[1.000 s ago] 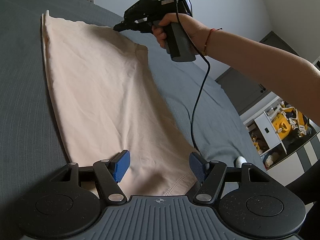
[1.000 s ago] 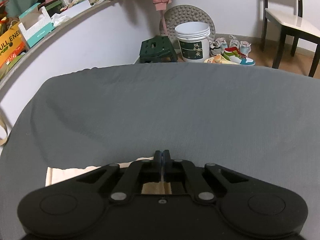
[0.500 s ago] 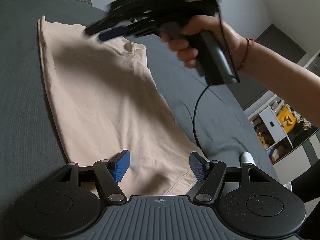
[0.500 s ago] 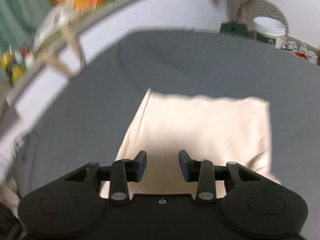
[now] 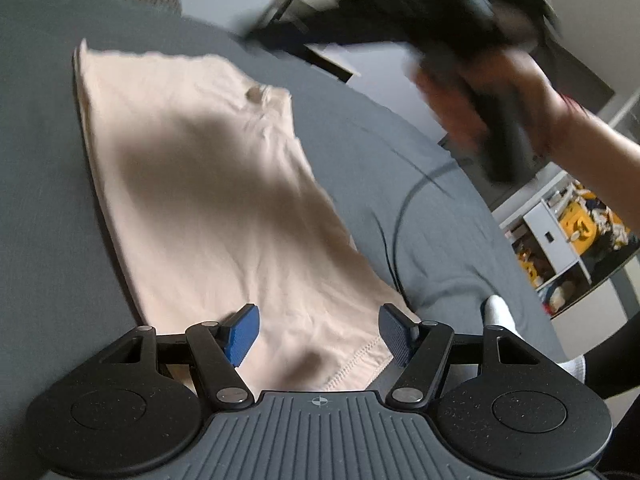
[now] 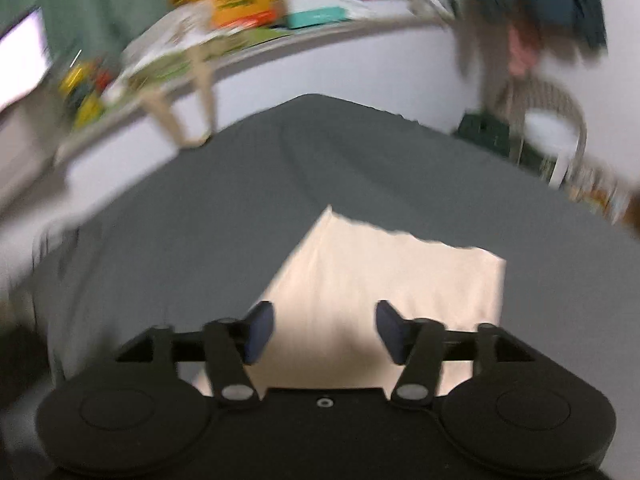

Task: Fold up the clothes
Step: 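Fold the cloth hem up toward the collar with the right gripper, then grasp the folded cloth edge with the left gripper and fold it over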

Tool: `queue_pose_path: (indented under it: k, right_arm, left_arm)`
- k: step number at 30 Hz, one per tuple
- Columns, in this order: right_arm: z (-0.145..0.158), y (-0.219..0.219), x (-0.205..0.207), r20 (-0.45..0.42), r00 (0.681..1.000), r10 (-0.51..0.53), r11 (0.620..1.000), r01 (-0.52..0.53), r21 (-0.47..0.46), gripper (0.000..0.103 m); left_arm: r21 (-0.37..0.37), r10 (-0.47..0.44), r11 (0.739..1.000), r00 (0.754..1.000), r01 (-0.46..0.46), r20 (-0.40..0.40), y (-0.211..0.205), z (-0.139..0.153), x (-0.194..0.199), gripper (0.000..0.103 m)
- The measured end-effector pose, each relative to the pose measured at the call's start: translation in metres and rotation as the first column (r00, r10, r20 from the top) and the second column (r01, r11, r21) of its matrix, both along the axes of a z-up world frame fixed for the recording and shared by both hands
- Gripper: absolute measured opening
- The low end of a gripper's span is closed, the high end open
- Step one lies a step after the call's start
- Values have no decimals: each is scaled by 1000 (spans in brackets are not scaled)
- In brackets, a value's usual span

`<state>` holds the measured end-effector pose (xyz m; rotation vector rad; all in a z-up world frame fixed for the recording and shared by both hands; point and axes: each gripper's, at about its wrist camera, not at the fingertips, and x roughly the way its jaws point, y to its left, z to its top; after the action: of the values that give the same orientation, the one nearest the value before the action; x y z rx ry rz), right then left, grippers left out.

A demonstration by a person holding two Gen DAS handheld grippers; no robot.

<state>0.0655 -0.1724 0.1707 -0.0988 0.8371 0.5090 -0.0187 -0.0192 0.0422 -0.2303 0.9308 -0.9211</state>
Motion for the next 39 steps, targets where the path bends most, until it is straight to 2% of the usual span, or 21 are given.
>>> queue_pose_path:
  k: [3, 5, 6, 9, 10, 12, 14, 17, 19, 21, 23, 27, 31, 34, 37, 39]
  right_arm:
    - [-5, -5, -59, -35, 998, 49, 995, -52, -87, 66]
    - [-12, -2, -97, -61, 995, 76, 987, -84, -138, 70]
    - [-18, 7, -114, -54, 991, 120, 971, -128, -203, 70]
    - [-32, 36, -158, 24, 954, 298, 863, -259, -435, 70]
    - [-35, 43, -172, 57, 934, 352, 824, -280, -493, 72]
    - [-38, 52, -194, 116, 900, 420, 779, -293, -554, 74]
    - [-46, 61, -212, 134, 851, 509, 694, -313, -648, 74]
    - [-72, 74, -231, 70, 758, 648, 461, -317, -829, 69]
    - [-86, 78, -238, 43, 713, 700, 349, -289, -891, 69]
    - [-97, 78, -243, 8, 686, 728, 274, -280, -920, 69]
    - [-104, 80, -242, -30, 678, 734, 229, -289, -929, 69]
    - [-111, 84, -235, -37, 685, 728, 216, -280, -936, 71]
    - [-117, 88, -229, -43, 692, 721, 202, -270, -941, 78]
    - [-116, 90, -228, -41, 699, 714, 202, -262, -944, 78]
    - [-115, 91, -232, 5, 681, 732, 214, -224, -951, 74]
    - [-116, 95, -232, 17, 672, 740, 214, -212, -953, 74]
  left_arm:
    - [14, -4, 1000, 999, 3, 51, 4, 12, -5, 66]
    - [49, -14, 999, 995, 9, 97, 4, 19, -9, 67]
    - [79, -22, 997, 992, 12, 126, 4, 24, -12, 68]
    - [185, -67, 982, 974, 26, 215, -1, 35, -22, 71]
    - [216, -97, 975, 965, 44, 245, -2, 40, -28, 71]
    - [264, -174, 960, 938, 94, 299, -3, 48, -42, 71]
    - [309, -260, 939, 902, 153, 344, -6, 54, -60, 72]
    - [423, -395, 879, 836, 223, 382, -18, 48, -81, 72]
    - [495, -470, 832, 793, 251, 387, -28, 41, -91, 72]
    - [548, -526, 789, 766, 277, 370, -37, 36, -97, 72]
    - [579, -550, 769, 743, 273, 381, -41, 34, -102, 72]
    - [616, -544, 761, 719, 204, 433, -45, 32, -104, 72]
    - [637, -534, 756, 705, 151, 467, -45, 32, -104, 72]
    - [668, -557, 731, 688, 139, 466, -49, 29, -105, 72]
    - [700, -588, 702, 661, 131, 465, -53, 24, -109, 72]
    - [697, -589, 706, 653, 128, 476, -53, 23, -111, 72]
